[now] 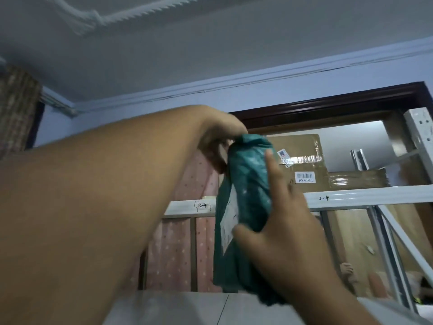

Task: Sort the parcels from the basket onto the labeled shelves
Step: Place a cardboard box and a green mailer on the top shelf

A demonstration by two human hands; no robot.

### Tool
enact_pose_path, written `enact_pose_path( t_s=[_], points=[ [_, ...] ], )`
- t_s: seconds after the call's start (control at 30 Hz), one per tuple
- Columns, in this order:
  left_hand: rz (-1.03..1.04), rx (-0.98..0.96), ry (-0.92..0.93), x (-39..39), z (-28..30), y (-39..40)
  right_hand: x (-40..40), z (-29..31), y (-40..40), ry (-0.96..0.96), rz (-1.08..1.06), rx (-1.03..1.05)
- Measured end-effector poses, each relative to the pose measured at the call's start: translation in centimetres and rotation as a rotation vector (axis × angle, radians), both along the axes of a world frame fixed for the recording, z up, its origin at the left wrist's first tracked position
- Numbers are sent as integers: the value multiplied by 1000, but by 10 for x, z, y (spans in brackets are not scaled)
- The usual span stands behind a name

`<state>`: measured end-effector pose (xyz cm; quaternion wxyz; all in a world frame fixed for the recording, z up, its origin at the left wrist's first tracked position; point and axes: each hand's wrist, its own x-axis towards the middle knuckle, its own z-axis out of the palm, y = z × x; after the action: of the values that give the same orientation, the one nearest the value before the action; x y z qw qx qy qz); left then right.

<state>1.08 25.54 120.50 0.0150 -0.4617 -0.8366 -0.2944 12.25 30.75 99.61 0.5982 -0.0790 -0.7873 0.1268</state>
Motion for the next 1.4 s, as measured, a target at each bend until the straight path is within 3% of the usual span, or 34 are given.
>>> enact_pose_path(
  t_s=[0.1,0.23,0.3,0.47,0.6,0.77,0.97,1.13,1.4],
  points=[
    [-186,345,-146,-16,-2,-14,13,13,45,139,187,-192],
    [-120,422,-1,-59,-24,-27,28,24,92,152,378,-352],
    [-64,456,-12,-82,-43,-31,35,34,110,179,452,-363],
    [-73,543,-286,-119,-106,-24,56,61,140,235,486,-349],
    [-308,687,-609,-128,-139,5,65,75,159,264,532,-341],
    [-492,716,-762,-106,-151,43,59,76,187,232,613,-337],
    [-480,798,-763,-94,-148,59,41,60,229,184,730,-375],
    [-436,809,-564,-93,-123,65,15,18,257,-16,877,-526],
    [-349,594,-314,-89,-102,79,-20,-72,287,-84,1068,-827]
  ],
)
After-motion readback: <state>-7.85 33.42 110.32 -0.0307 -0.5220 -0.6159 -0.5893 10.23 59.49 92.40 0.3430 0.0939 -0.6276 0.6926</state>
